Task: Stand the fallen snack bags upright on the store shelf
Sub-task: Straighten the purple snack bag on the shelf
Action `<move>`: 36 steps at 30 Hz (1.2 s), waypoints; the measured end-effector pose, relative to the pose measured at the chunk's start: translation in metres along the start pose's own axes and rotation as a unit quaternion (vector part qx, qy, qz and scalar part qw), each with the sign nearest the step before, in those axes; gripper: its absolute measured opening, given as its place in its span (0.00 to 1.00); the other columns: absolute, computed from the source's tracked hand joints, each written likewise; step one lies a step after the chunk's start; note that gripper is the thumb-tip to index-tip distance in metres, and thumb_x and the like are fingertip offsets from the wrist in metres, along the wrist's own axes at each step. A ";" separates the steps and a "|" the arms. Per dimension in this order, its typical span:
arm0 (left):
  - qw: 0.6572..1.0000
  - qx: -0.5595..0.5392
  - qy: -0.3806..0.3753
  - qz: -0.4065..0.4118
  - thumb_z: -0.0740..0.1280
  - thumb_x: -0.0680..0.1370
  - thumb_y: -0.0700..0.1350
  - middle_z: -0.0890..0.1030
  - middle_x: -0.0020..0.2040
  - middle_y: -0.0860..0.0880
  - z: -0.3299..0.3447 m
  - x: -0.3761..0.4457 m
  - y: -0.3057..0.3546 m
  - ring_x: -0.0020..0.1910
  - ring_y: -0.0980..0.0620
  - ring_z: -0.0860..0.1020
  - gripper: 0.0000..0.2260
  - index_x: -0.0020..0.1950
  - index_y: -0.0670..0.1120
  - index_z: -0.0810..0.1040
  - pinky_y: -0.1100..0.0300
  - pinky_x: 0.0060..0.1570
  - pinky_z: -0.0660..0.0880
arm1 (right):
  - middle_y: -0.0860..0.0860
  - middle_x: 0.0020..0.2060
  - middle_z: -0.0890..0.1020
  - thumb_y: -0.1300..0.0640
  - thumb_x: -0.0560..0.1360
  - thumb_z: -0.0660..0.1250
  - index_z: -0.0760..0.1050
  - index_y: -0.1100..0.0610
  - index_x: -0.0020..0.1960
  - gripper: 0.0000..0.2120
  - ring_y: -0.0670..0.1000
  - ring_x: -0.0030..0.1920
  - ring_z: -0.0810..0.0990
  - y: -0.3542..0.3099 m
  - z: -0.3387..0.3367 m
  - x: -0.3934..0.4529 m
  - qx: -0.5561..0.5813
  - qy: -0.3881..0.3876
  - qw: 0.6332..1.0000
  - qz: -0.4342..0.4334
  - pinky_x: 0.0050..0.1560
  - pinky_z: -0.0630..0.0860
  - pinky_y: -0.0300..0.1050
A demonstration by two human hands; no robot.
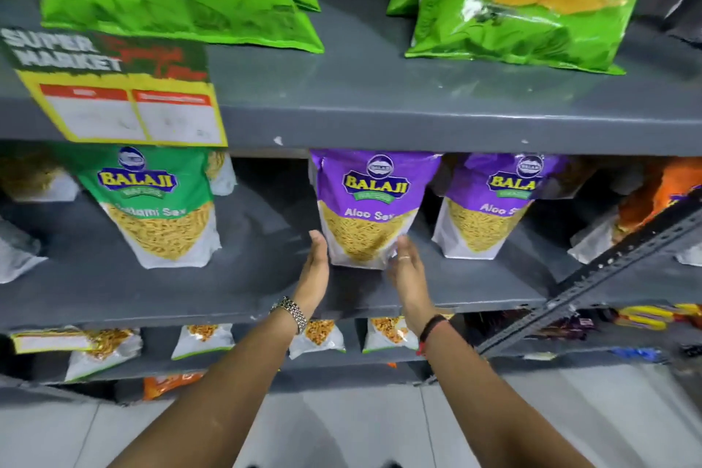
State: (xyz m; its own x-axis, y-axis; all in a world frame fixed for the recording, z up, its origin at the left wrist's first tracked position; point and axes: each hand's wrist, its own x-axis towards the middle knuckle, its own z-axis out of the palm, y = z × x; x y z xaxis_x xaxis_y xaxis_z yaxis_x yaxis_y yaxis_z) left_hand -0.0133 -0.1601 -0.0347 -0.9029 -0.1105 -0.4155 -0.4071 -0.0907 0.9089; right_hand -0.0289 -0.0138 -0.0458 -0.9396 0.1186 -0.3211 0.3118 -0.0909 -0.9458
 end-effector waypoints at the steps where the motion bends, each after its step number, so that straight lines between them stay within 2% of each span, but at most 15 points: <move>1: 1.000 -0.011 0.004 0.003 0.38 0.71 0.70 0.63 0.75 0.53 0.005 0.001 -0.001 0.75 0.50 0.59 0.39 0.76 0.51 0.57 0.52 0.76 0.53 | 0.45 0.45 0.73 0.40 0.76 0.56 0.69 0.44 0.51 0.11 0.46 0.49 0.71 0.001 0.001 0.002 -0.010 -0.015 1.000 -0.003 0.56 0.68 0.45; 5: 0.998 -0.043 0.023 0.028 0.35 0.75 0.66 0.64 0.65 0.60 0.017 -0.005 0.001 0.67 0.57 0.62 0.29 0.69 0.60 0.60 0.56 0.72 0.54 | 0.47 0.56 0.73 0.35 0.75 0.52 0.67 0.47 0.61 0.22 0.48 0.57 0.70 0.003 -0.001 0.005 -0.049 -0.050 0.998 -0.002 0.64 0.65 0.46; 8: 0.997 -0.044 0.049 0.038 0.36 0.74 0.67 0.65 0.72 0.56 0.018 -0.002 -0.003 0.73 0.54 0.61 0.30 0.71 0.60 0.60 0.50 0.77 0.52 | 0.52 0.70 0.72 0.39 0.77 0.52 0.65 0.52 0.72 0.27 0.51 0.69 0.70 -0.004 -0.001 0.012 -0.059 -0.063 0.996 0.009 0.73 0.64 0.54; 13: 0.997 -0.044 0.056 0.029 0.37 0.74 0.67 0.67 0.69 0.57 0.017 0.007 0.001 0.75 0.51 0.61 0.34 0.74 0.54 0.60 0.52 0.76 0.53 | 0.52 0.70 0.72 0.40 0.78 0.51 0.65 0.51 0.72 0.26 0.53 0.71 0.69 -0.014 0.004 0.020 -0.071 -0.072 0.995 0.017 0.74 0.63 0.54; 16: 0.998 -0.018 0.054 0.015 0.36 0.70 0.70 0.63 0.76 0.52 0.013 0.013 0.003 0.76 0.49 0.59 0.39 0.75 0.54 0.57 0.49 0.77 0.52 | 0.52 0.69 0.73 0.41 0.78 0.50 0.66 0.51 0.71 0.25 0.53 0.70 0.70 -0.015 0.005 0.019 -0.067 -0.083 0.994 0.011 0.73 0.63 0.55; 18: 0.998 -0.026 0.051 0.030 0.36 0.74 0.67 0.64 0.75 0.52 0.013 0.012 0.003 0.76 0.49 0.61 0.34 0.74 0.55 0.60 0.51 0.76 0.54 | 0.50 0.69 0.73 0.41 0.79 0.51 0.66 0.49 0.71 0.24 0.51 0.70 0.70 -0.014 0.003 0.017 -0.056 -0.096 0.994 0.003 0.73 0.63 0.54; 20: 0.994 -0.051 0.080 0.049 0.38 0.77 0.64 0.68 0.71 0.52 0.013 0.008 0.002 0.74 0.48 0.64 0.29 0.71 0.55 0.63 0.54 0.72 0.58 | 0.49 0.67 0.74 0.43 0.79 0.53 0.68 0.50 0.69 0.23 0.51 0.68 0.71 -0.010 -0.003 0.015 -0.043 -0.074 0.996 0.000 0.73 0.64 0.53; 22: 0.986 -0.066 0.143 0.050 0.41 0.78 0.62 0.68 0.72 0.47 0.017 0.002 -0.005 0.73 0.45 0.65 0.30 0.72 0.48 0.63 0.50 0.73 0.60 | 0.48 0.62 0.75 0.45 0.79 0.55 0.68 0.54 0.69 0.22 0.51 0.65 0.72 -0.004 -0.017 0.012 -0.046 -0.018 0.999 0.009 0.72 0.65 0.54; 24: 0.974 -0.081 0.207 0.038 0.44 0.78 0.62 0.75 0.63 0.46 0.023 -0.006 -0.014 0.63 0.43 0.72 0.27 0.62 0.47 0.72 0.47 0.67 0.68 | 0.52 0.62 0.75 0.48 0.79 0.56 0.69 0.56 0.68 0.21 0.52 0.64 0.73 0.003 -0.041 0.009 -0.048 0.038 0.998 0.002 0.71 0.66 0.55; 26: 0.965 -0.114 0.232 0.042 0.47 0.79 0.61 0.74 0.43 0.52 0.038 -0.014 -0.021 0.45 0.48 0.74 0.18 0.44 0.54 0.71 0.56 0.48 0.74 | 0.54 0.61 0.77 0.51 0.79 0.57 0.71 0.57 0.65 0.18 0.54 0.64 0.74 0.008 -0.074 0.008 -0.046 0.100 0.994 -0.022 0.70 0.68 0.55; 28: 0.968 -0.123 0.216 0.034 0.49 0.80 0.57 0.73 0.40 0.51 0.058 -0.017 -0.025 0.38 0.52 0.72 0.16 0.42 0.52 0.71 0.60 0.41 0.71 | 0.53 0.54 0.76 0.53 0.79 0.57 0.73 0.55 0.60 0.12 0.53 0.58 0.74 0.005 -0.110 0.012 -0.034 0.154 0.986 -0.048 0.64 0.69 0.53; 30: 0.978 -0.127 0.163 0.021 0.54 0.81 0.50 0.75 0.46 0.47 0.083 -0.013 -0.029 0.42 0.50 0.74 0.13 0.50 0.45 0.74 0.59 0.42 0.72 | 0.52 0.52 0.75 0.53 0.79 0.57 0.71 0.52 0.56 0.08 0.52 0.54 0.72 -0.003 -0.141 0.019 -0.029 0.181 0.981 -0.057 0.58 0.69 0.50; 32: 0.990 -0.106 0.095 -0.004 0.58 0.80 0.44 0.76 0.52 0.46 0.111 -0.007 -0.024 0.49 0.47 0.76 0.13 0.60 0.39 0.73 0.61 0.43 0.73 | 0.53 0.52 0.75 0.52 0.79 0.57 0.69 0.52 0.53 0.06 0.52 0.54 0.72 -0.018 -0.164 0.030 -0.013 0.177 0.983 -0.051 0.59 0.69 0.51; 34: 0.997 -0.075 0.021 -0.025 0.58 0.79 0.43 0.76 0.51 0.48 0.140 -0.002 -0.014 0.48 0.50 0.76 0.11 0.59 0.42 0.73 0.64 0.42 0.71 | 0.53 0.49 0.75 0.50 0.79 0.56 0.70 0.54 0.50 0.08 0.52 0.52 0.73 -0.033 -0.177 0.042 0.025 0.154 0.987 -0.047 0.63 0.70 0.55; 36: 0.997 -0.059 -0.019 -0.037 0.57 0.80 0.46 0.73 0.45 0.51 0.165 0.005 -0.002 0.41 0.55 0.73 0.07 0.53 0.47 0.72 0.63 0.40 0.69 | 0.54 0.48 0.76 0.49 0.80 0.55 0.70 0.55 0.52 0.11 0.53 0.51 0.74 -0.044 -0.184 0.051 0.036 0.128 0.990 -0.041 0.60 0.72 0.54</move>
State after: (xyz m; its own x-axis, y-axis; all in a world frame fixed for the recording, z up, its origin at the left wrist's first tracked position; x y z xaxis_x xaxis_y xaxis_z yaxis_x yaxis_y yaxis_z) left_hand -0.0395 0.0033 -0.0328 -0.8762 -0.0610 -0.4781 -0.4565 -0.2133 0.8638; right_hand -0.0648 0.1779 -0.0292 -0.8917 0.3751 -0.2533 0.2159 -0.1395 -0.9664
